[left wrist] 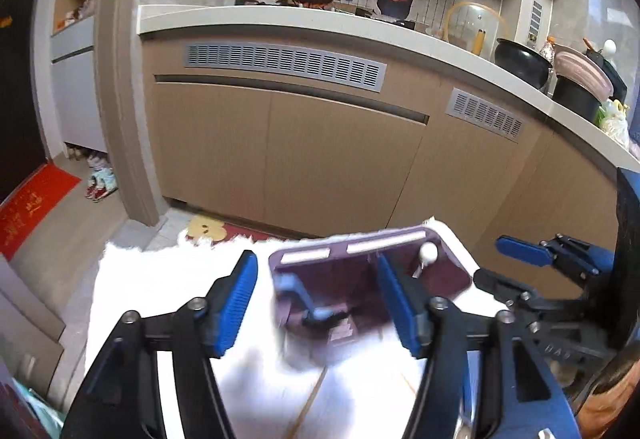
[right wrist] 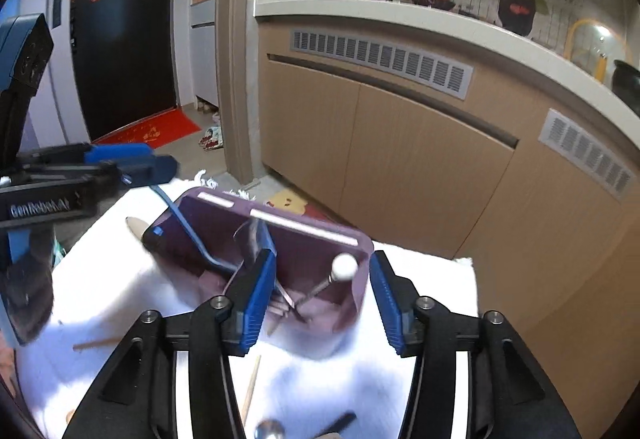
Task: Organize utensils
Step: 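Withdraw both grippers from the caddy back over the utensils, then grasp the wooden spoon with the left gripper while the right grasps a silver spoon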
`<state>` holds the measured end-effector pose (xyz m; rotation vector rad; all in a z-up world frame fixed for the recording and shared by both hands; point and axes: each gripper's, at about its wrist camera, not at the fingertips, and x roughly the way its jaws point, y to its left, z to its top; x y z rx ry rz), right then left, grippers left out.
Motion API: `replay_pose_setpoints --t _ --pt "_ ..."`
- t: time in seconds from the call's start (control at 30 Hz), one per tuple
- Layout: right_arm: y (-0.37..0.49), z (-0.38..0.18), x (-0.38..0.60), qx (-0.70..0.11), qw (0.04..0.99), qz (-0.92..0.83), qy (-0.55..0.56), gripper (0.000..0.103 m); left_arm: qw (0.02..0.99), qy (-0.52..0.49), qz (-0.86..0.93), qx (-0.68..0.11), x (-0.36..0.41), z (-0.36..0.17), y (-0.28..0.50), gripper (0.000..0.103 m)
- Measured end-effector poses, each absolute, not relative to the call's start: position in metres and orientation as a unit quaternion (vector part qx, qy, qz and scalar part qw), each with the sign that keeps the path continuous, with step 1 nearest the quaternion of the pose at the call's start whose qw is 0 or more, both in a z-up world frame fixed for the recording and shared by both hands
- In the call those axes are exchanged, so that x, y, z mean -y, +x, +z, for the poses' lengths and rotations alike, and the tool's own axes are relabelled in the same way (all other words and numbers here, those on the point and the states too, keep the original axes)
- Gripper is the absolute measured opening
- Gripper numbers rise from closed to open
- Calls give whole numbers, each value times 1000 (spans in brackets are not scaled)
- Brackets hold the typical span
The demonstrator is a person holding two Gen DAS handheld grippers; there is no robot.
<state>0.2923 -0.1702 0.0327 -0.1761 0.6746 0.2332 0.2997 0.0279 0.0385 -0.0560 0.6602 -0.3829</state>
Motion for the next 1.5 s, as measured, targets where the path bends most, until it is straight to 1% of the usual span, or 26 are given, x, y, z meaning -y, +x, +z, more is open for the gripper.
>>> replay_pose_setpoints --t 0.1,0.3,0.43,0.53,0.73,0.77,0.83,0.9,0.97,1.07,1.1,1.13,1.17,1.23,1.27,1.3,1.4,1.5 --pt "267 21 172 -348 924 128 -92 51 925 -22 -184 -332 -38 30 272 67" --pt "227 -29 165 -403 897 142 -113 51 911 4 -164 -377 -52 -5 217 68" --pt "207 -53 169 -426 889 141 -93 51 894 22 -163 -417 -61 -28 188 69" --pt "193 -64 173 -432 889 126 -85 51 875 24 -176 -450 -62 -45 164 69" --pt "163 -68 181 -428 895 98 -81 51 845 54 -206 -491 -46 -76 124 69" --pt "160 -68 183 -427 896 94 -80 51 841 57 -215 -493 -43 -78 121 68" --pt "155 -68 183 -426 897 92 -75 51 843 62 -217 -489 -38 -79 125 61" --pt "153 -69 184 -428 896 91 -72 51 842 59 -215 -491 -36 -77 140 42" --pt "151 -68 184 -426 897 88 -75 51 839 54 -212 -498 -35 -78 159 37" --pt "146 -65 184 -417 901 85 -84 51 834 57 -197 -512 -34 -87 190 35" --pt "144 -64 184 -415 902 85 -85 51 834 62 -187 -516 -34 -90 197 33" --pt "142 -64 185 -413 903 84 -87 51 833 66 -180 -520 -34 -93 204 31" --pt "140 -64 186 -411 904 82 -90 51 833 68 -175 -521 -35 -95 208 26" --pt "137 -65 188 -409 904 79 -94 51 833 72 -174 -520 -33 -94 214 21" --pt "137 -66 189 -409 904 79 -95 51 831 73 -176 -522 -31 -93 216 16" --pt "137 -67 190 -410 904 78 -94 51 830 74 -177 -525 -29 -94 217 14" --pt "139 -71 192 -414 903 80 -89 51 831 86 -170 -523 -25 -95 214 14" --pt "141 -71 191 -411 903 87 -90 51 827 91 -173 -526 -22 -95 210 16"
